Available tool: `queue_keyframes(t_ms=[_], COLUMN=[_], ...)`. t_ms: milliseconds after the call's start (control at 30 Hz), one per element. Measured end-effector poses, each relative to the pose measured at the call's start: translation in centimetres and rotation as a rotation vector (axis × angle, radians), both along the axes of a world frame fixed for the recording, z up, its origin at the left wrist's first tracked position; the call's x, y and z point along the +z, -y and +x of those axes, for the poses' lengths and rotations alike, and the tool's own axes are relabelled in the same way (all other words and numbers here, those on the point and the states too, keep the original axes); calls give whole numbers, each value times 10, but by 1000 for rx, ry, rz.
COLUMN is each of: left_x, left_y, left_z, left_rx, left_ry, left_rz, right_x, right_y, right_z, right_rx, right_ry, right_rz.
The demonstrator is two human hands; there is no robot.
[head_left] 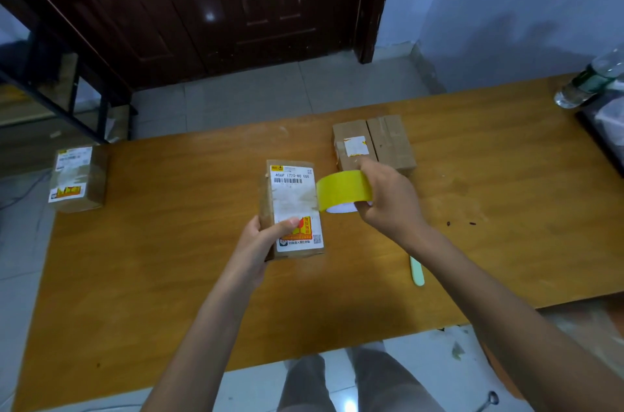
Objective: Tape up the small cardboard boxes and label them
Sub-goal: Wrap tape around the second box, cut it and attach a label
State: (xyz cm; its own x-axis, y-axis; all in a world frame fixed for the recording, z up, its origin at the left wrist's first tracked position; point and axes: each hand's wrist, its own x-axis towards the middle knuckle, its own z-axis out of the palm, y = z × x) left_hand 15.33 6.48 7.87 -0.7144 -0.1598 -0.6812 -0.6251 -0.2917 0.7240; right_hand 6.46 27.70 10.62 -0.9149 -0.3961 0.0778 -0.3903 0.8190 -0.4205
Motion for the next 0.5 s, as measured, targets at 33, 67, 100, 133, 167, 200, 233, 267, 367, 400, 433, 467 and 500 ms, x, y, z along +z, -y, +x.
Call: queue_keyframes(t_ms=[33, 67, 100, 133, 167, 200, 233, 267, 367, 400, 433, 467, 500], left_x=[0, -1, -2, -4, -5, -4, -3, -1, 7, 11, 14, 17, 20], left_y=[0, 1, 1, 2, 4, 6, 8, 11, 17, 17, 15, 13, 11], left_z=[2, 5, 7, 8, 9, 9, 8, 7, 6, 6, 6, 7, 9], left_rx=[8, 16, 23, 33, 46, 58, 66, 75, 96, 88, 76, 71, 77], left_ry=[1, 10, 20, 24, 24, 23, 23, 21, -27, -47, -59, -66, -74], left_rz=[1, -14, -40, -70, -99, -122, -135, -134, -60, -30, -2, 21, 46], right_x=[2, 6, 12, 20, 30, 41, 50, 55, 56, 51, 45, 39, 35], right_y=[-1, -1, -1, -1, 0, 0, 0, -1, -4, -6, -8, -9, -10], right_z=[2, 4, 5, 4, 3, 3, 2, 1, 0, -1, 0, 0, 1], right_rx=[-6, -2, 10, 27, 40, 50, 66, 83, 94, 90, 83, 72, 57], right_ry=[-1, -25, -90, -200, -325, -430, -493, -517, -405, -350, -300, -259, -232], right_rz=[-3, 14, 41, 75, 118, 159, 196, 228, 315, 339, 364, 387, 402])
